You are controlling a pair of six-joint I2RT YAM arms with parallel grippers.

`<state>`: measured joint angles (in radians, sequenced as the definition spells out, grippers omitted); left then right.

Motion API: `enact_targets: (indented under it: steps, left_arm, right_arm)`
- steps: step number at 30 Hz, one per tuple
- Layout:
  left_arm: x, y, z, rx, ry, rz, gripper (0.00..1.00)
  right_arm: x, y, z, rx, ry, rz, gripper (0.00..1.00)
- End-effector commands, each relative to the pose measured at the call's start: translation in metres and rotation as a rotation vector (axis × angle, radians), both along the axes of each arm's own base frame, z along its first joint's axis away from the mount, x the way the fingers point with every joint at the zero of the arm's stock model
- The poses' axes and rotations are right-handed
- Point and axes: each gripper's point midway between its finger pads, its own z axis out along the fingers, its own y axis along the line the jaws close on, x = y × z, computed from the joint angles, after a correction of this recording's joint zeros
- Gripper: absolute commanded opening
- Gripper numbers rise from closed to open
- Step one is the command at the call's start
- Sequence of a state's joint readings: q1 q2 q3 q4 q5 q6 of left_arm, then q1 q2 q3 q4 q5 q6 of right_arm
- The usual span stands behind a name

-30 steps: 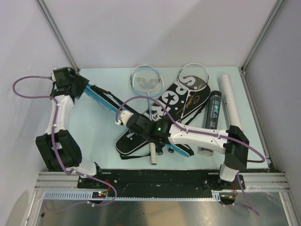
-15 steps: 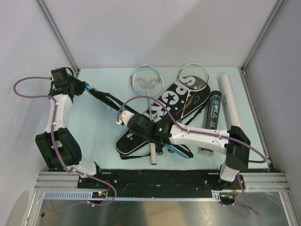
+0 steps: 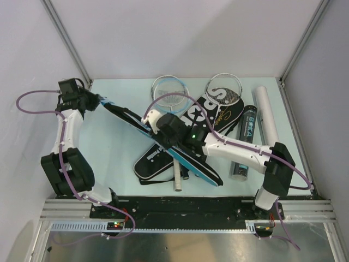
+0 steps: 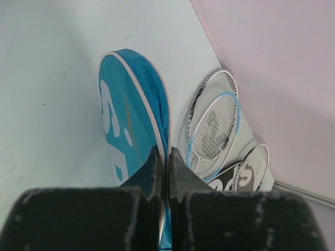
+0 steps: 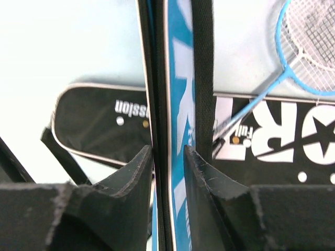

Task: Pack up the badminton gear
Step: Zip the racket bag at the center of the board.

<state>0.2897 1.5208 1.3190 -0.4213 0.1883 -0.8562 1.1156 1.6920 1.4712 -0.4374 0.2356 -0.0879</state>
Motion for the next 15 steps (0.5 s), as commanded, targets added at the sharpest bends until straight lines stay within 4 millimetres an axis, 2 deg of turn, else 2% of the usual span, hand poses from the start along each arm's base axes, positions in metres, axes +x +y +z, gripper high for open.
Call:
enact_targets:
  steps: [1,3,8,11,15]
  left_arm:
    - [0.001,-0.009,0.010,-0.042,-0.031,-0.038,0.00]
    - [0.000,-0.009,0.009,-0.045,-0.029,-0.038,0.00]
    - [-0.003,-0.009,0.004,-0.051,-0.017,-0.040,0.00]
    - [-0.005,-0.011,0.001,-0.064,-0.011,-0.042,0.00]
    - [-0.008,-0.012,-0.003,-0.083,0.001,-0.031,0.00]
  right_arm:
    - [0.024,0.042,0.079,0.347,0.001,0.030,0.35]
    - [0.033,0.054,0.082,0.394,0.016,0.036,0.37]
    - [0.058,0.086,0.105,0.524,0.017,0.017,0.40]
    - [0.070,0.108,0.106,0.561,0.025,0.009,0.40]
    - [0.077,0.134,0.098,0.550,-0.027,0.052,0.41]
